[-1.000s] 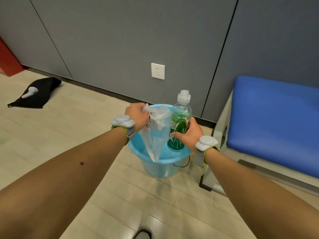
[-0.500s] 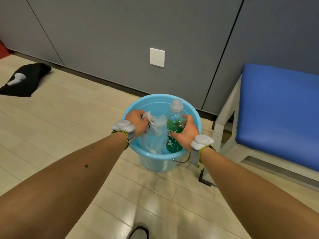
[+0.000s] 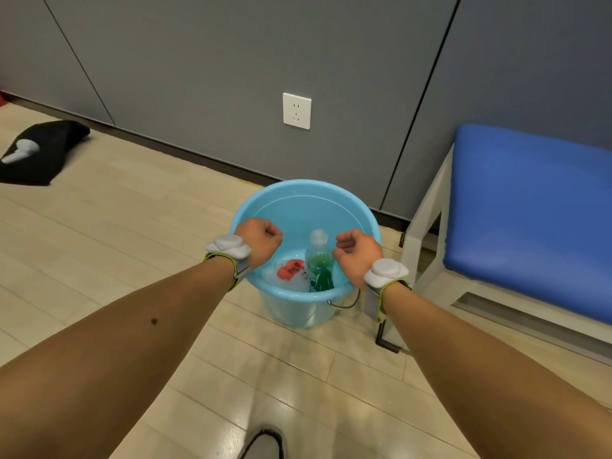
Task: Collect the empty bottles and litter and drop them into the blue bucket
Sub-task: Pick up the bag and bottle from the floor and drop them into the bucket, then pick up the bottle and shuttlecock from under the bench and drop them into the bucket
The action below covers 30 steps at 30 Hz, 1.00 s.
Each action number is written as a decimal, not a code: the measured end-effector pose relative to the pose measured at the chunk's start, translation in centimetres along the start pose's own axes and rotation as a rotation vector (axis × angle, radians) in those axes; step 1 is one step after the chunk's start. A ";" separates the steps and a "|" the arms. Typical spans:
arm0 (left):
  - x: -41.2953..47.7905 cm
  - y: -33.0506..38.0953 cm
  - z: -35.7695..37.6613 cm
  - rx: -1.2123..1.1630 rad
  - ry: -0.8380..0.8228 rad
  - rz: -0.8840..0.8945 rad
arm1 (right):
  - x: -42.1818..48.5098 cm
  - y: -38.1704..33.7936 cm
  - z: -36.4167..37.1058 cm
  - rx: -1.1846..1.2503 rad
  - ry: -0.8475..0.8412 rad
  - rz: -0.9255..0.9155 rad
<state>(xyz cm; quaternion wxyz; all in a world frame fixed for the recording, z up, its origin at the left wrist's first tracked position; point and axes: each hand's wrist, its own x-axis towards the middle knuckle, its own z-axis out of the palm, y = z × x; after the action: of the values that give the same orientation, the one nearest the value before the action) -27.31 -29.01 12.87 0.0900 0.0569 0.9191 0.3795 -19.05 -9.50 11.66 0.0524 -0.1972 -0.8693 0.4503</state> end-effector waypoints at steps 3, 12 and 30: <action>-0.5 0.6 0.0 -0.034 -0.025 0.013 | -0.4 -0.2 -0.8 -0.001 0.018 -0.003; -2.6 4.0 0.2 -0.008 -0.119 0.079 | -2.6 -0.5 -3.5 0.012 0.078 -0.030; -8.8 11.3 8.9 0.098 -0.362 0.295 | -10.1 6.1 -9.4 -0.052 0.099 -0.021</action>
<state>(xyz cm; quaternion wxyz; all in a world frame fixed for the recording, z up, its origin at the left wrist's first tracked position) -16.47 -16.46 15.70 0.1942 0.2622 0.8869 0.3271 -5.46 -3.14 13.13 0.0950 -0.2112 -0.8791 0.4166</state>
